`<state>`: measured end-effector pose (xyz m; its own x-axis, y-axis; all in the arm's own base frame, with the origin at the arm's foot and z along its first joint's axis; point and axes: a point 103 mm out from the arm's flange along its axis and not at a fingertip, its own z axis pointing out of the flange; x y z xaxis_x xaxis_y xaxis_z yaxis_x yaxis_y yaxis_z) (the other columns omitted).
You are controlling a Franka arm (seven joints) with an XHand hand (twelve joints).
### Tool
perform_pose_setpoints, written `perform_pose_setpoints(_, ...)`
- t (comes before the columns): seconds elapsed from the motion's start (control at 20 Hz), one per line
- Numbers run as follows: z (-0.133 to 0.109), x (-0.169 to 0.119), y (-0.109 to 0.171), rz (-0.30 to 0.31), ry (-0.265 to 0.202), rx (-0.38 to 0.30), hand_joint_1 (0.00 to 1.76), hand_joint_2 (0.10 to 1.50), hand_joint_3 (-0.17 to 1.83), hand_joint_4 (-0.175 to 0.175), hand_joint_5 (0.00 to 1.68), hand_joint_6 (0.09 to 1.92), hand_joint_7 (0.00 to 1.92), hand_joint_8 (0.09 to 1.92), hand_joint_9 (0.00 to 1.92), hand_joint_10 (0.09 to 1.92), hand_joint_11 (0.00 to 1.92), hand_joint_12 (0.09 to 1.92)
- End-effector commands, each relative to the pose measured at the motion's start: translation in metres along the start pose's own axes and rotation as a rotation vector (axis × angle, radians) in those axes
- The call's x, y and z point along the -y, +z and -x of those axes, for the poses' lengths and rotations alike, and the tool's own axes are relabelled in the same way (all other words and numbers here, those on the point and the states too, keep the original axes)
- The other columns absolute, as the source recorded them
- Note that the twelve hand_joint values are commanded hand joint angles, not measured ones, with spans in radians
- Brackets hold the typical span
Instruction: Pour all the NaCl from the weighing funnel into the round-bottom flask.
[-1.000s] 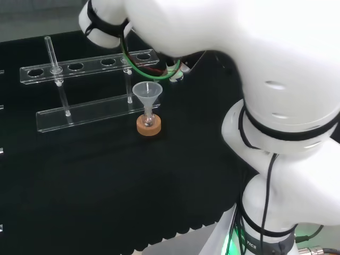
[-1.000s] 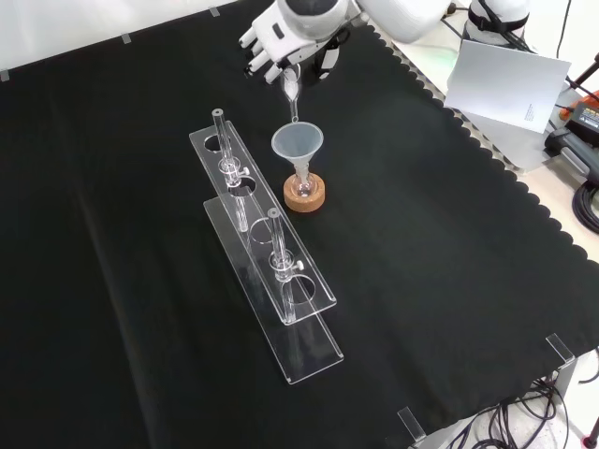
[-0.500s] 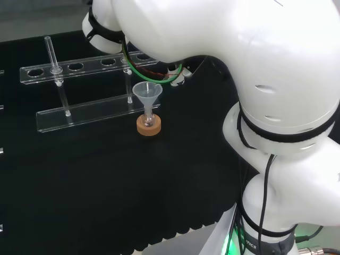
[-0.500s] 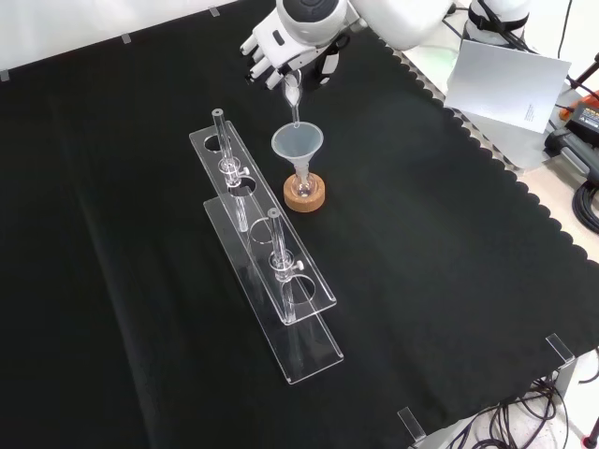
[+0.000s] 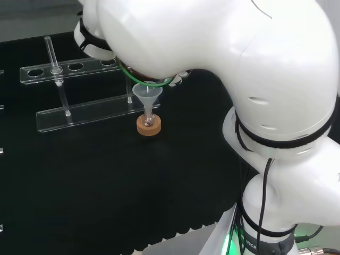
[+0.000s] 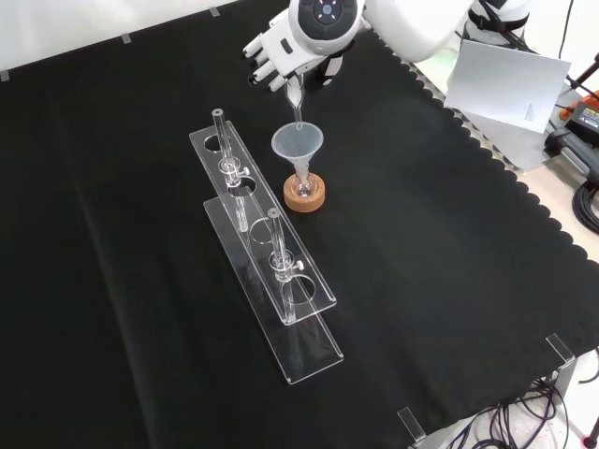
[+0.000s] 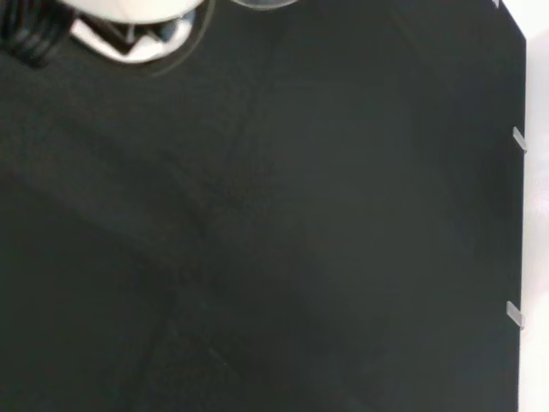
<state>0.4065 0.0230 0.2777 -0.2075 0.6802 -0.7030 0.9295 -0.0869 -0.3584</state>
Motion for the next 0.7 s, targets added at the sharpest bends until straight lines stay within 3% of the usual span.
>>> perform_pose_setpoints(0.05, -0.001, 0.000, -0.005, -0.011, 0.019, 0.046, 1.11, 0.65, 0.69, 0.175, 1.24, 0.75, 0.59, 0.65, 0.96, 0.46, 0.64, 1.24)
perform_pose_setpoints(0.7, -0.007, -0.001, -0.018, 0.002, 0.039, 0.171, 1.11, 0.65, 0.70, 0.175, 1.24, 0.76, 0.59, 0.65, 0.96, 0.46, 0.64, 1.23)
